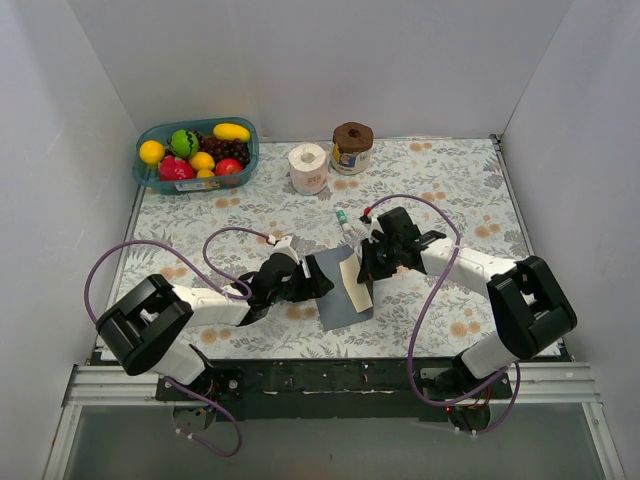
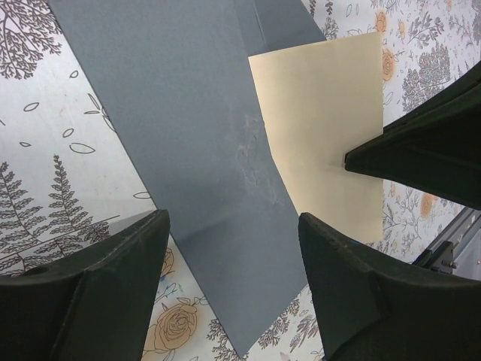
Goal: Place the letter into the envelope and seal it
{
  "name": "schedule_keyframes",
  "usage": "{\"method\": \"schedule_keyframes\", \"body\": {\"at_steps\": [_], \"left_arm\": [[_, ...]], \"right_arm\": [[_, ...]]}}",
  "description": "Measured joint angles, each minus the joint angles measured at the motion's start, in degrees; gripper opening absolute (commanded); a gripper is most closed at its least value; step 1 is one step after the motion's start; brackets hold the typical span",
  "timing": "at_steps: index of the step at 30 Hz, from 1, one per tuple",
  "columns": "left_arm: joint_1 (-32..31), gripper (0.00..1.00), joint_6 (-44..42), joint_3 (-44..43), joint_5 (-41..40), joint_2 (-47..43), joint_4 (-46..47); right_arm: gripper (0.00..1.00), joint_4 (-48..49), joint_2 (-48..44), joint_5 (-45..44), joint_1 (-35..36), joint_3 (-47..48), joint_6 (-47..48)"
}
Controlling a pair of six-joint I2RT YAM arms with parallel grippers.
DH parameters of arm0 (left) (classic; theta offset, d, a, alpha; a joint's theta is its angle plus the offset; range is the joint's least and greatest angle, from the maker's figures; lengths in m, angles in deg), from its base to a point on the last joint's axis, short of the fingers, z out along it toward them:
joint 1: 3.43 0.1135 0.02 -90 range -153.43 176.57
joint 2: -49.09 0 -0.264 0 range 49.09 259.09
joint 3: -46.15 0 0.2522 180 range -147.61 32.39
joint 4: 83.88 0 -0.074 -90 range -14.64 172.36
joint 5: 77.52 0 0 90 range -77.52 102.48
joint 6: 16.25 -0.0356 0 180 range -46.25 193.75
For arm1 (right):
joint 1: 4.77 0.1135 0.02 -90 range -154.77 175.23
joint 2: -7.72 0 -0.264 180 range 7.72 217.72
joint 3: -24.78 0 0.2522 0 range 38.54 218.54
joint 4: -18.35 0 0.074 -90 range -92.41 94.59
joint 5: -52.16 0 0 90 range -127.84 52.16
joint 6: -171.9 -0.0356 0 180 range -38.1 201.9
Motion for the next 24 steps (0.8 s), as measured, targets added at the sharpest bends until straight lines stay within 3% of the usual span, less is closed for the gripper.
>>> {"method": "schedule_keyframes", "body": {"at_steps": [24], "left_arm": [[0.0,0.70,-0.7,-0.1,-0.3,0.0,-0.2]], "right_arm": [[0.01,5.5,5.4,1.6,0.0,-0.5,0.3]]}}
